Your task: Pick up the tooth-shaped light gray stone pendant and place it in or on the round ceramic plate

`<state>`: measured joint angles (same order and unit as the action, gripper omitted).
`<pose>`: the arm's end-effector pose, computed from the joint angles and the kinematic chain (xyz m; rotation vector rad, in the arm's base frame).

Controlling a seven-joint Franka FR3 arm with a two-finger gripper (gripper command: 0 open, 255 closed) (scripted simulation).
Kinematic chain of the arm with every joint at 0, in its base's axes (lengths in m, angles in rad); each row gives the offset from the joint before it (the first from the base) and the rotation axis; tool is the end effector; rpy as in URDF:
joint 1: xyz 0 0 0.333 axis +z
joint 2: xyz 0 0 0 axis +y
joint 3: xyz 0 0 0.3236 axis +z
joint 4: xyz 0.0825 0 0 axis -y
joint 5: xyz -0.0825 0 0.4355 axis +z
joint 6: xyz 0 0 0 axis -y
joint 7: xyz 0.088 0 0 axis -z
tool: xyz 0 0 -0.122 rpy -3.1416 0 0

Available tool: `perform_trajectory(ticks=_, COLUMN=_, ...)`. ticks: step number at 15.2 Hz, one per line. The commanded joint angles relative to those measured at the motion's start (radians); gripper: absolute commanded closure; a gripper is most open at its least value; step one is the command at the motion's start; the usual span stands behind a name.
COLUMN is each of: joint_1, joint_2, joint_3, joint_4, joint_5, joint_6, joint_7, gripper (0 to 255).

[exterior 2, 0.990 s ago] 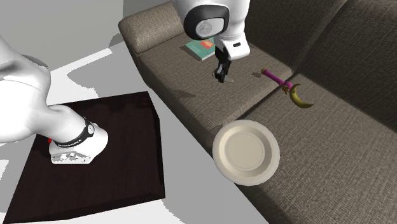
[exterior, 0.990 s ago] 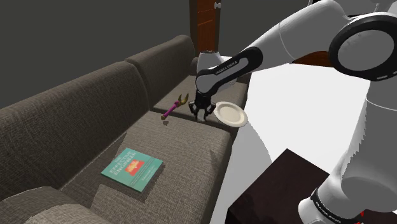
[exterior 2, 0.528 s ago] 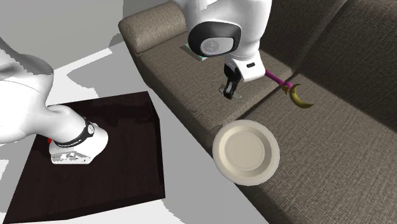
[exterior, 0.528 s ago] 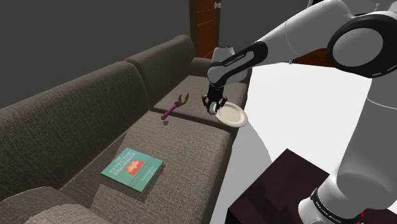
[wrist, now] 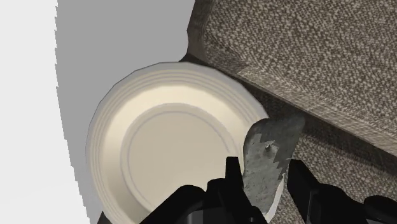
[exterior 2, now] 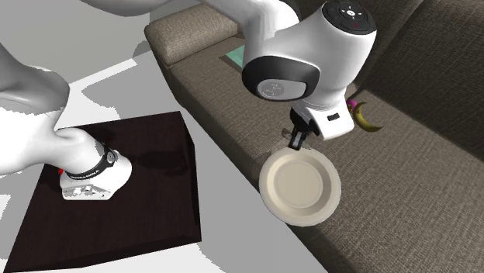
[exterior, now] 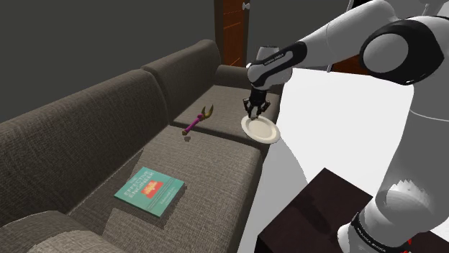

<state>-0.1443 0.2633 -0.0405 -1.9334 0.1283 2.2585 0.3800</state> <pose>0.6505 -0.1158 0.3197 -2.8886 0.9596 -0.0808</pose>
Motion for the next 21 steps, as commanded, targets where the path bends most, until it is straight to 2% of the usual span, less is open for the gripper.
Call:
perform_trajectory(ticks=1, joint_1=-0.032, joint_2=0.017, joint_3=-0.015, joint_4=0.031, joint_5=0.008, joint_6=-0.019, joint_7=-0.05, gripper=255)
perform_trajectory(ticks=5, joint_1=-0.096, joint_2=0.072, joint_3=-0.042, joint_4=0.12, joint_5=0.025, joint_6=-0.063, joint_7=-0.145, gripper=255)
perform_trajectory(ticks=21, joint_1=-0.102, joint_2=0.188, joint_3=-0.029, joint_4=0.062, joint_5=0.053, joint_6=0.109, joint_7=-0.176, gripper=255)
